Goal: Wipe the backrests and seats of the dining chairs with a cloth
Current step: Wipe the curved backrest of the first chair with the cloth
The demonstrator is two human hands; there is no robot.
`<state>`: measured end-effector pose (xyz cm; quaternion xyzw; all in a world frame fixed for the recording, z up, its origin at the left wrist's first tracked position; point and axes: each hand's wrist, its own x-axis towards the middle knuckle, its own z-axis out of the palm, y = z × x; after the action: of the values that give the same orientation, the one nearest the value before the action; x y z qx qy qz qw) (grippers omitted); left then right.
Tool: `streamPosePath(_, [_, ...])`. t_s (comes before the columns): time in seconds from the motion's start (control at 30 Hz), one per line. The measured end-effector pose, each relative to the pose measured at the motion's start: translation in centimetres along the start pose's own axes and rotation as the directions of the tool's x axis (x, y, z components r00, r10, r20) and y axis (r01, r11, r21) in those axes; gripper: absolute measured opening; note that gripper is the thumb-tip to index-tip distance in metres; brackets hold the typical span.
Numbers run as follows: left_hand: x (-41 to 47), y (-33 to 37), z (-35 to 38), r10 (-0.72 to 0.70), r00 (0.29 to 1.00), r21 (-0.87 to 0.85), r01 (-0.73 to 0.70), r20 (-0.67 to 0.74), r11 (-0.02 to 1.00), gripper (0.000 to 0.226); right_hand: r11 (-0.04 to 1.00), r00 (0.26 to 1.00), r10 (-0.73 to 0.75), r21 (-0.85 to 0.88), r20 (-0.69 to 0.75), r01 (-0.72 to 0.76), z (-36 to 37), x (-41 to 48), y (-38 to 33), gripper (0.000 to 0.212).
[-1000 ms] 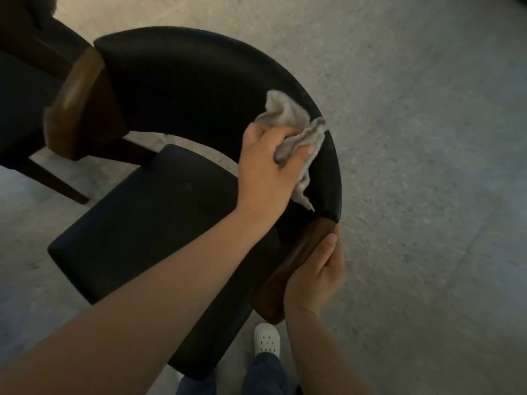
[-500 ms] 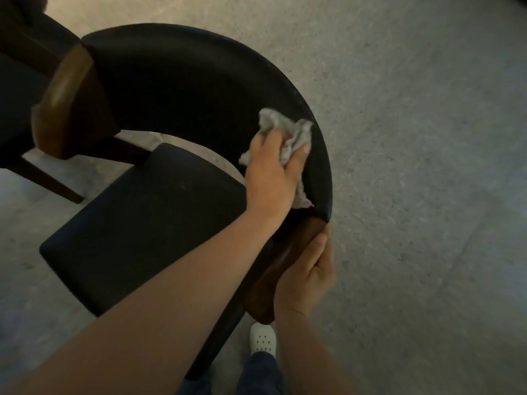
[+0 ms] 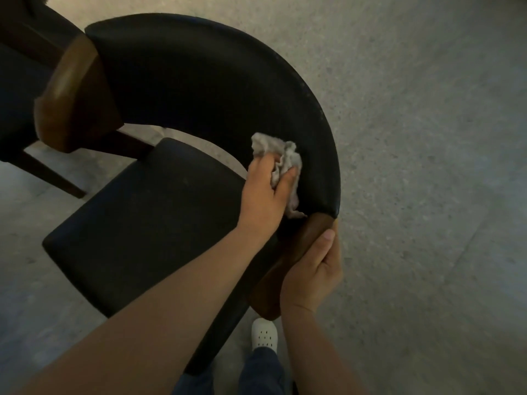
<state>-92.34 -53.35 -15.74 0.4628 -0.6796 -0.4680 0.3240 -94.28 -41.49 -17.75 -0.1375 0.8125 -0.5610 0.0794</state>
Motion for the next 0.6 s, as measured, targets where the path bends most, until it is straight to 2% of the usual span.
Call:
streamPosePath(0.07, [-0.2,-1.2,-0.1,-0.090,0.996,0.004,0.090,0.009,0.996,0.011,0.999,1.000,0.012,-0.034,0.001,-0.012,0.0,0.0,0.3,0.067])
streamPosePath(0.17, [-0.3,-2.6,-1.0,-0.188,0.982,0.044,0.188,0.006,0.981,0.012,1.000,1.000,-0.003,-0.030,-0.020,0.002,0.0,0.0,-0.2,0.057])
streamPosePath(0.27, [-0.4,-2.8,-1.8,-0.126,0.989,-0.007,0.126,-0.074,0.992,0.012,1.000,1.000,0.007,-0.030,-0.028,-0.007,0.0,0.0,-0.4,0.050])
streamPosePath(0.37, [-0.6,-2.9,-1.2,-0.076,0.997,-0.016,0.075,-0.019,0.997,0.011,1.000,1.000,-0.001,-0.029,-0.028,0.000,0.0,0.0,-0.2,0.049])
streamPosePath(0.47, [-0.5,-4.4,-0.2,-0.186,0.982,0.053,0.188,-0.038,0.981,0.013,0.999,1.000,0.012,-0.032,-0.013,-0.013,0.0,0.0,0.1,0.055])
streamPosePath(0.6, [0.0,-6.9,-0.7,-0.302,0.952,0.240,0.284,0.040,0.928,0.015,1.000,1.000,0.002,-0.022,-0.005,-0.002,0.0,0.1,-0.5,0.042])
